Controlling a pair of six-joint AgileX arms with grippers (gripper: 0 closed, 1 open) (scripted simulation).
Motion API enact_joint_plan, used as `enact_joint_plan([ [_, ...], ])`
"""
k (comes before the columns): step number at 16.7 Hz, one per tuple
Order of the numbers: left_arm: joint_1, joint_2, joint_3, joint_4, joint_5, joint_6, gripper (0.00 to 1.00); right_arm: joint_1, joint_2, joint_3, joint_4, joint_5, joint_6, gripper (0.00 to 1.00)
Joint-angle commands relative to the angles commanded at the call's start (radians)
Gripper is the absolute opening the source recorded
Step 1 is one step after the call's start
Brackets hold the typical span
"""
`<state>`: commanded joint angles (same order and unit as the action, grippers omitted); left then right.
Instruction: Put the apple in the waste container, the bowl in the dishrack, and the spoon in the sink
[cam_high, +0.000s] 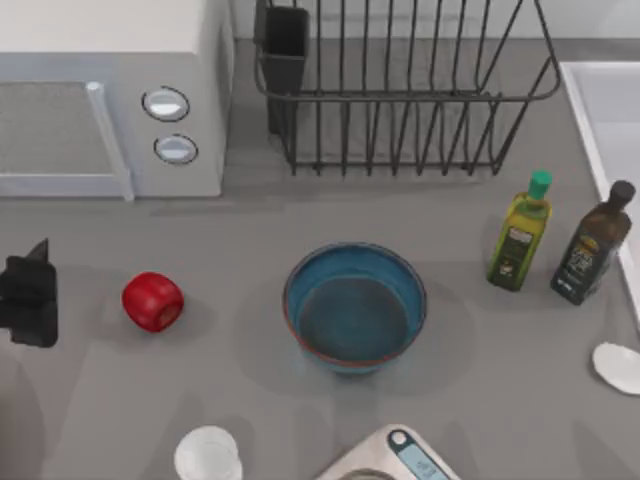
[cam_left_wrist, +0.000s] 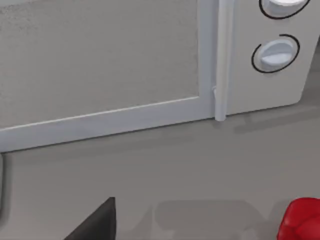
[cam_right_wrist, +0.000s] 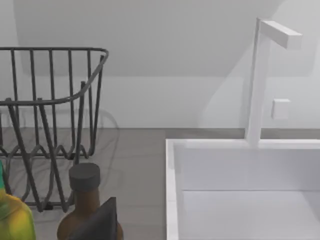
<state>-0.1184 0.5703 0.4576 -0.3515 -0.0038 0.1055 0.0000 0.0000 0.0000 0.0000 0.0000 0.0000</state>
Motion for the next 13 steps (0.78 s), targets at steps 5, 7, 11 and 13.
enact_joint_plan([
  [5, -0.092, 0.539, 0.363, -0.28, -0.007, 0.088, 1.0, 0.0, 0.0, 0.0, 0.0, 0.0, 0.0, 1.0],
  [7, -0.126, 0.746, 0.502, -0.387, -0.01, 0.122, 1.0, 0.0, 0.0, 0.0, 0.0, 0.0, 0.0, 1.0],
  [11, -0.187, 1.089, 0.74, -0.575, -0.017, 0.181, 1.0, 0.0, 0.0, 0.0, 0.0, 0.0, 0.0, 1.0],
  [13, -0.211, 1.212, 0.833, -0.647, -0.019, 0.204, 1.0, 0.0, 0.0, 0.0, 0.0, 0.0, 0.0, 1.0],
])
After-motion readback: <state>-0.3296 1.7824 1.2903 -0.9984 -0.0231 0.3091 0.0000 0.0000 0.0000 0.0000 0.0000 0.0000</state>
